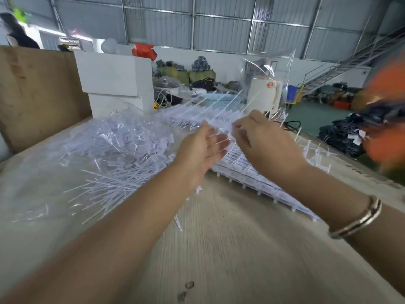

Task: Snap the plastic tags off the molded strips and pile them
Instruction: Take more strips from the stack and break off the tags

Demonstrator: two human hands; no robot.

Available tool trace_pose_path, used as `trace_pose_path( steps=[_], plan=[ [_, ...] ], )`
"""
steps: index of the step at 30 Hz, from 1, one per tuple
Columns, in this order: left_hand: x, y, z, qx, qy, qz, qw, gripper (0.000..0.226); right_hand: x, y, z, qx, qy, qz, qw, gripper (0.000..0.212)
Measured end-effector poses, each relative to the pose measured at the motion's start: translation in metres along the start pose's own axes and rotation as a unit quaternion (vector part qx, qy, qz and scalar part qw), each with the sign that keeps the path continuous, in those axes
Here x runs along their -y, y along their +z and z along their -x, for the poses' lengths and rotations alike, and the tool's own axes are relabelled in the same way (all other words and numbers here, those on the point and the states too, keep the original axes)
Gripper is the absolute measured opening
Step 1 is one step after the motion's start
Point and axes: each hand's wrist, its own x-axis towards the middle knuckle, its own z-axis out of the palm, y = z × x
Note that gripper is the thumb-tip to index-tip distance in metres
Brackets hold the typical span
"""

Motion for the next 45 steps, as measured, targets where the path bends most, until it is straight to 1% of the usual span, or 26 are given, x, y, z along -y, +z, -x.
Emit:
trace_pose_path(
  steps=[2, 3, 5, 6, 7, 8, 9, 11, 12, 13, 15, 16, 18, 19, 20, 23, 26, 28, 30, 31, 34, 36, 38, 42, 44, 45],
  plan=[
    [-0.009, 0.001, 0.003, -0.02, 0.011, 0.018, 1.0, 0.024, 0.017, -0.012, 0.013, 0.118, -0.011, -0.045, 0.992, 0.035],
    [-0.014, 0.0, 0.005, -0.015, 0.003, 0.01, 1.0, 0.026, 0.023, -0.019, 0.019, 0.191, -0.013, -0.095, 0.977, 0.038],
    [-0.021, -0.008, 0.011, 0.011, -0.028, -0.047, 0.998, 0.03, 0.03, -0.041, 0.028, 0.299, 0.002, -0.241, 0.923, 0.045],
    [-0.025, -0.014, 0.013, 0.021, -0.038, -0.115, 0.992, 0.029, 0.032, -0.054, 0.03, 0.316, 0.024, -0.327, 0.89, 0.043],
    [-0.029, -0.023, 0.015, 0.036, -0.043, -0.204, 0.977, 0.028, 0.03, -0.065, 0.03, 0.297, 0.048, -0.399, 0.866, 0.035],
    [-0.032, -0.032, 0.016, 0.056, -0.042, -0.292, 0.954, 0.029, 0.026, -0.071, 0.027, 0.245, 0.068, -0.443, 0.86, 0.029],
    [-0.034, -0.041, 0.017, 0.08, -0.039, -0.359, 0.929, 0.03, 0.019, -0.072, 0.023, 0.172, 0.087, -0.459, 0.867, 0.028],
    [-0.037, -0.056, 0.018, 0.16, -0.054, -0.431, 0.887, 0.031, 0.007, -0.058, 0.013, 0.036, 0.123, -0.43, 0.894, 0.032],
    [-0.037, -0.062, 0.02, 0.207, -0.072, -0.454, 0.864, 0.03, 0.002, -0.044, 0.01, 0.003, 0.14, -0.408, 0.902, 0.031],
    [-0.036, -0.066, 0.021, 0.246, -0.088, -0.481, 0.837, 0.03, -0.002, -0.027, 0.008, 0.009, 0.151, -0.383, 0.911, 0.028],
    [-0.032, -0.075, 0.022, 0.28, -0.103, -0.541, 0.786, 0.032, -0.008, 0.01, 0.012, 0.106, 0.151, -0.33, 0.926, 0.025],
    [-0.029, -0.078, 0.021, 0.28, -0.104, -0.563, 0.77, 0.033, -0.009, 0.026, 0.017, 0.162, 0.15, -0.337, 0.915, 0.026],
    [-0.027, -0.082, 0.02, 0.263, -0.104, -0.593, 0.754, 0.032, -0.004, 0.049, 0.029, 0.241, 0.161, -0.426, 0.857, 0.024],
    [-0.027, -0.084, 0.02, 0.253, -0.101, -0.611, 0.743, 0.03, -0.002, 0.058, 0.034, 0.255, 0.166, -0.474, 0.826, 0.024],
    [-0.026, -0.085, 0.021, 0.246, -0.097, -0.633, 0.728, 0.027, -0.001, 0.066, 0.039, 0.256, 0.164, -0.51, 0.805, 0.026],
    [-0.022, -0.091, 0.025, 0.221, -0.051, -0.697, 0.681, 0.008, 0.001, 0.078, 0.045, 0.24, 0.164, -0.569, 0.769, 0.03],
    [-0.008, -0.088, 0.037, 0.162, 0.05, -0.759, 0.629, 0.025, 0.006, 0.082, 0.045, 0.211, 0.177, -0.613, 0.741, 0.026],
    [0.007, -0.082, 0.045, 0.136, 0.137, -0.776, 0.601, 0.028, 0.009, 0.083, 0.046, 0.217, 0.163, -0.619, 0.737, 0.027],
    [0.02, -0.079, 0.05, 0.107, 0.197, -0.783, 0.581, 0.028, 0.012, 0.086, 0.05, 0.232, 0.137, -0.613, 0.742, 0.031],
    [0.026, -0.08, 0.051, 0.089, 0.219, -0.784, 0.574, 0.027, 0.013, 0.087, 0.052, 0.239, 0.124, -0.612, 0.744, 0.029],
    [0.033, -0.087, 0.052, 0.055, 0.256, -0.78, 0.569, 0.022, 0.015, 0.088, 0.055, 0.237, 0.087, -0.604, 0.756, 0.018],
    [0.036, -0.092, 0.052, 0.069, 0.248, -0.775, 0.577, 0.024, 0.015, 0.089, 0.056, 0.222, 0.056, -0.587, 0.777, 0.014],
    [0.039, -0.096, 0.049, 0.092, 0.242, -0.761, 0.595, 0.025, 0.014, 0.091, 0.055, 0.205, 0.031, -0.584, 0.785, 0.007],
    [0.04, -0.099, 0.046, 0.105, 0.262, -0.689, 0.668, 0.029, 0.014, 0.096, 0.052, 0.152, 0.009, -0.605, 0.782, 0.006],
    [0.04, -0.099, 0.047, 0.108, 0.251, -0.655, 0.704, 0.029, 0.012, 0.098, 0.051, 0.139, 0.002, -0.603, 0.786, 0.006],
    [0.039, -0.098, 0.048, 0.114, 0.237, -0.629, 0.732, 0.026, 0.011, 0.1, 0.05, 0.136, -0.003, -0.599, 0.789, 0.006]
  ],
)
